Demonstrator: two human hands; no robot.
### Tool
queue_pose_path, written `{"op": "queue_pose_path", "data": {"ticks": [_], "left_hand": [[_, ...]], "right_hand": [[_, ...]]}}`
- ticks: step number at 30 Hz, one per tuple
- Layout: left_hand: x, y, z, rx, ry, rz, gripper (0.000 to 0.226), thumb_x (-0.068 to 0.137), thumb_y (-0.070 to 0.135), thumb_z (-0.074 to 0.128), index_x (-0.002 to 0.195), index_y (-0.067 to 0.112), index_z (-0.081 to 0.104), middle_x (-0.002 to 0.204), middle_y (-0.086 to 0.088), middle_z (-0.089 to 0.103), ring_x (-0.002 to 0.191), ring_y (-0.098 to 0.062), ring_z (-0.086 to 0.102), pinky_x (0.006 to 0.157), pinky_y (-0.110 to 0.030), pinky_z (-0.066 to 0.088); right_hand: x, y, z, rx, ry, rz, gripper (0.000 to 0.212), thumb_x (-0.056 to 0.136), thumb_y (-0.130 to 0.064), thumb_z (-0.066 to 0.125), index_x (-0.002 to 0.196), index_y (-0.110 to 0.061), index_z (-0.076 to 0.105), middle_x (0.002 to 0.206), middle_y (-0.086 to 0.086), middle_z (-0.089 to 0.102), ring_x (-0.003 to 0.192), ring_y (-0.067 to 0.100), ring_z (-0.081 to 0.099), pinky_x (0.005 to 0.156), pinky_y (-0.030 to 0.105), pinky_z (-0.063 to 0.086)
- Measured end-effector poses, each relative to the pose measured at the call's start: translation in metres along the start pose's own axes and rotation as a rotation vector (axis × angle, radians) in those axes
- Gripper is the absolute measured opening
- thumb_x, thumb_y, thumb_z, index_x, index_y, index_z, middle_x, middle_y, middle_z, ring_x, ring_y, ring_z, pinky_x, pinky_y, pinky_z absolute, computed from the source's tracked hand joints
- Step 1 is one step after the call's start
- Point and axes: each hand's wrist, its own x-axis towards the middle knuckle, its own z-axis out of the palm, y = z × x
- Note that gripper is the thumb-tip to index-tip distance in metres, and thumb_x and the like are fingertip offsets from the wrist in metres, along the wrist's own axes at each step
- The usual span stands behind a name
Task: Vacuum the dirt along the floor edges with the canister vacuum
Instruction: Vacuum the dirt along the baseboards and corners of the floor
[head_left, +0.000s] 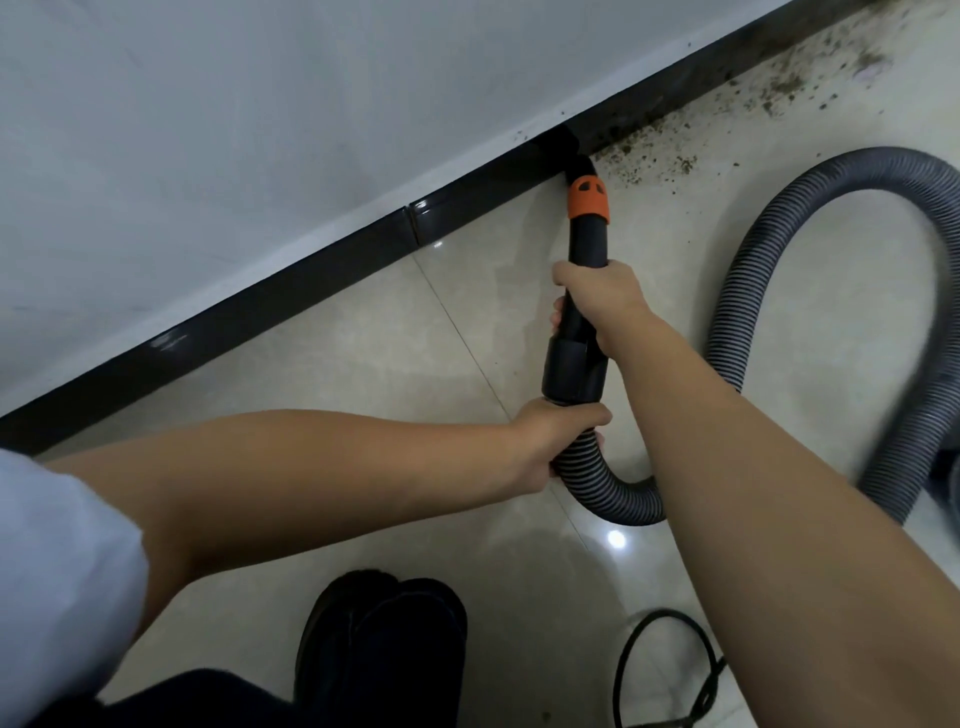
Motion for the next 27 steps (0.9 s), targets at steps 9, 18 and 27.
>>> {"op": "queue_pose_path", "data": {"ticks": [9, 18, 27], "left_hand": [[0.002, -0.012, 0.012, -0.025, -0.007, 0.002, 0.007, 0.083, 0.013, 0.063, 0.086, 0.012, 0.057, 0.071, -0.003, 0.06, 0.067, -0.016, 0.058, 0.07, -0.028, 0.048], [-0.003, -0.02, 0.042, 0.063, -0.074, -0.02, 0.014, 0.084, 0.013, 0.064, 0.096, 0.01, 0.056, 0.074, -0.002, 0.059, 0.063, -0.012, 0.058, 0.058, -0.024, 0.048], [-0.009, -0.055, 0.075, 0.11, -0.052, 0.004, 0.015, 0.078, 0.015, 0.07, 0.089, 0.013, 0.06, 0.091, -0.009, 0.063, 0.089, -0.025, 0.062, 0.083, -0.035, 0.051]], "right_hand": [[-0.009, 0.005, -0.01, -0.014, -0.026, 0.024, 0.012, 0.085, -0.009, 0.057, 0.082, -0.012, 0.045, 0.062, 0.009, 0.051, 0.044, 0.019, 0.05, 0.046, 0.025, 0.048], [-0.018, 0.025, -0.056, 0.093, 0.103, 0.058, 0.009, 0.086, -0.008, 0.055, 0.083, -0.01, 0.046, 0.058, 0.009, 0.05, 0.045, 0.021, 0.049, 0.05, 0.029, 0.048], [-0.038, 0.048, -0.093, 0.142, 0.057, 0.137, 0.01, 0.086, -0.007, 0.056, 0.088, -0.009, 0.046, 0.056, 0.008, 0.049, 0.041, 0.018, 0.048, 0.049, 0.029, 0.047]]}}
